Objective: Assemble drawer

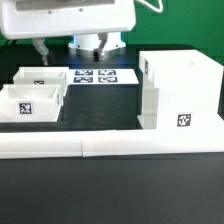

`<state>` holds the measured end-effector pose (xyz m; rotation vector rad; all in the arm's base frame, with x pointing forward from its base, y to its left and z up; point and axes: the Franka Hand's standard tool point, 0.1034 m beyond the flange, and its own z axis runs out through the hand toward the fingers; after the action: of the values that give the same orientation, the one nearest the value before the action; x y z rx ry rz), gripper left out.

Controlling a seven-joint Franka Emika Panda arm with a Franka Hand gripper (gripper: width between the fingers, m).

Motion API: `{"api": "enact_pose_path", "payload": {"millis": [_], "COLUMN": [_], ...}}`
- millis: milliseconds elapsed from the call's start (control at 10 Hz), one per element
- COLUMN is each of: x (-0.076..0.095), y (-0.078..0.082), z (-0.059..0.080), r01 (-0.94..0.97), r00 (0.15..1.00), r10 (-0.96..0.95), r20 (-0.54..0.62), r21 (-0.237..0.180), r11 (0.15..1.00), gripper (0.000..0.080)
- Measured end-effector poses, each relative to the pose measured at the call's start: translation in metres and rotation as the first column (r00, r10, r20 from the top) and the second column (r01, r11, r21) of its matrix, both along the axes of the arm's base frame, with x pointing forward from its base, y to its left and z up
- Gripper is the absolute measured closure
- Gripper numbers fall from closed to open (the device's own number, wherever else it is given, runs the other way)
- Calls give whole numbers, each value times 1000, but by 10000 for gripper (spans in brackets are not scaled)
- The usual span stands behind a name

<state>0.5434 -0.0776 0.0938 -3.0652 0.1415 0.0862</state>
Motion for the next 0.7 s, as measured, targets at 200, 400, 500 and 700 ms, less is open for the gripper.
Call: {"api": "enact_pose_path", "payload": {"millis": [200,400,500,700], "x": [-29,-35,-37,-37], "y": [-20,-26,-27,-22], "z": [-25,-43,-52,-62], "r01": [11,10,8,-3], "r00": [1000,1000,1000,1000], "r10": [-11,-10,-8,3], "r20": [-4,6,7,3], "r21": [-3,-24,-33,-40], "r11": [1000,1000,999,999], "gripper": [150,150,150,150]}}
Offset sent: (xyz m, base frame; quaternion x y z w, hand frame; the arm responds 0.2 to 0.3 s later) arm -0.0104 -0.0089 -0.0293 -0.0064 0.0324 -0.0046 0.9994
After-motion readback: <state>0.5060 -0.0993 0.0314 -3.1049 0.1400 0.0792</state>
